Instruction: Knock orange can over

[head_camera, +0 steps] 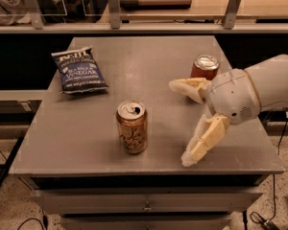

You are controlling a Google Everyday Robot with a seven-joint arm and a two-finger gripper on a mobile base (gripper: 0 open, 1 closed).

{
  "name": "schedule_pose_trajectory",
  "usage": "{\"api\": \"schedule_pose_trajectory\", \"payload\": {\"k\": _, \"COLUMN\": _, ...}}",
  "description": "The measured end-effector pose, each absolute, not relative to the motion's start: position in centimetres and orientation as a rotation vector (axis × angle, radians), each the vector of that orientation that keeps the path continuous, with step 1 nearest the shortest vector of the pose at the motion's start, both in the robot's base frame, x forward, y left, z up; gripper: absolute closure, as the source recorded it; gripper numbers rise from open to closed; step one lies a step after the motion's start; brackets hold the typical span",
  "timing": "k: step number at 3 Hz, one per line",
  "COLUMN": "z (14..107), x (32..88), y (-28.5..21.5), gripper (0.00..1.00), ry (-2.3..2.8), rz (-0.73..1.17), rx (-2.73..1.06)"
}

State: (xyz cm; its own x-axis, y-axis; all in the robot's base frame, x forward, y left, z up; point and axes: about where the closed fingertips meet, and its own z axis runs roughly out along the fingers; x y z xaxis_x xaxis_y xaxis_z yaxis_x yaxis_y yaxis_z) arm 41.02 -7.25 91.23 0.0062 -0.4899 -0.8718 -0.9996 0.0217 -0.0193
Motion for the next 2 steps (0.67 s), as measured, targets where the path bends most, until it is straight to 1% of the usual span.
{"api": "schedule_pose_trajectory", "payload": {"k": 1, "z": 89.8, "x": 41.5, "y": -4.7, "gripper": 0.0, "ry": 1.448, "rz": 1.037, "rx": -1.488}}
{"api": "schedule_pose_trajectory", "payload": {"k": 2, "z": 88.9, "x": 41.9, "y": -3.1, "gripper": 0.0, "ry": 1.35, "rz": 1.13, "rx": -1.411}}
